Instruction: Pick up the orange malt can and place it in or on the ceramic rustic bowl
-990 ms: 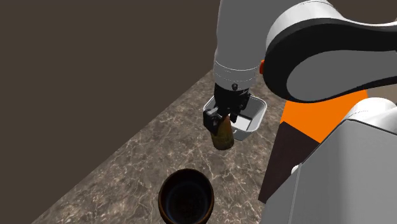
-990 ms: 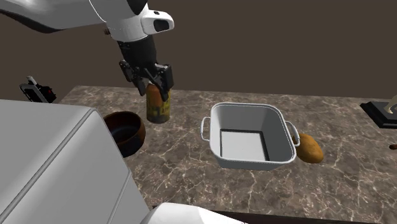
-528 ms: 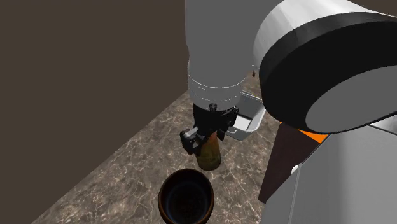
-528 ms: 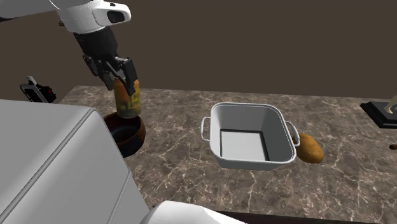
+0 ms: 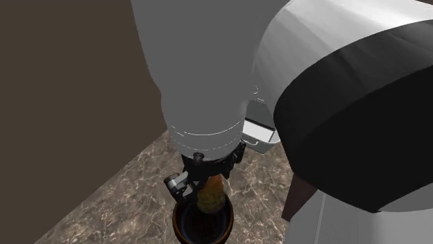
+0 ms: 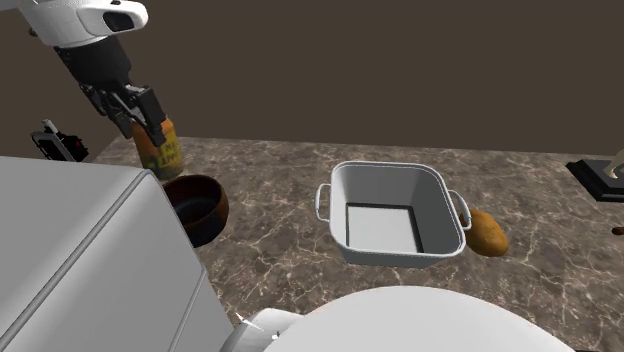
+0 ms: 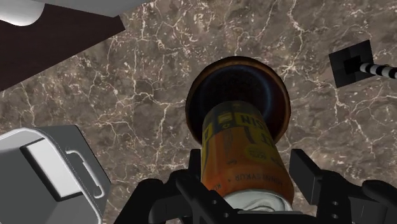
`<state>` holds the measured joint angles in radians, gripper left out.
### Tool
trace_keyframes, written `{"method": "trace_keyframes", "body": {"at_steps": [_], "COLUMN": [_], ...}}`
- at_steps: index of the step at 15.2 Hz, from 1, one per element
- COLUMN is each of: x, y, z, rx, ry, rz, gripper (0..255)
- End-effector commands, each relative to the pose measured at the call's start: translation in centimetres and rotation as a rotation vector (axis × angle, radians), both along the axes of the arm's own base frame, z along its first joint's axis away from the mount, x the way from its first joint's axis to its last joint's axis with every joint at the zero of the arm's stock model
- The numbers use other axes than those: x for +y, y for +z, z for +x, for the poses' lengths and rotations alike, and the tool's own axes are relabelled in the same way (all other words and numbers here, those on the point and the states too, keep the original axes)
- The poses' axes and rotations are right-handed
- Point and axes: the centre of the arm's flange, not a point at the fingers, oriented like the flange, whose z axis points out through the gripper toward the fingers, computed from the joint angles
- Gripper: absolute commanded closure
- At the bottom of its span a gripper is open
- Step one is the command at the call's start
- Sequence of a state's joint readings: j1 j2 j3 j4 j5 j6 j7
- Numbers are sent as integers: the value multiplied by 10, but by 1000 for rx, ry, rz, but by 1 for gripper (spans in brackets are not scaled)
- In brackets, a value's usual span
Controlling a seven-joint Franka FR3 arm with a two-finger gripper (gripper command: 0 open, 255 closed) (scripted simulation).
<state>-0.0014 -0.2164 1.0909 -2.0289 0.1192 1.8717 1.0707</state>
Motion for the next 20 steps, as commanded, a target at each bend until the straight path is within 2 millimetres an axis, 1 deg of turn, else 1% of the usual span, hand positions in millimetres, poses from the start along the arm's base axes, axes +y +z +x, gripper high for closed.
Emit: {"method": "trace_keyframes", "body": {"at_steps": [1, 17, 20], "x": [2, 2, 2], "y": [-9, -94, -94], "z": [-1, -1, -1], "rx": [0, 0, 0], "ry": [-1, -1, -1], "rz": [1, 1, 1], "gripper": [255, 255, 255]}}
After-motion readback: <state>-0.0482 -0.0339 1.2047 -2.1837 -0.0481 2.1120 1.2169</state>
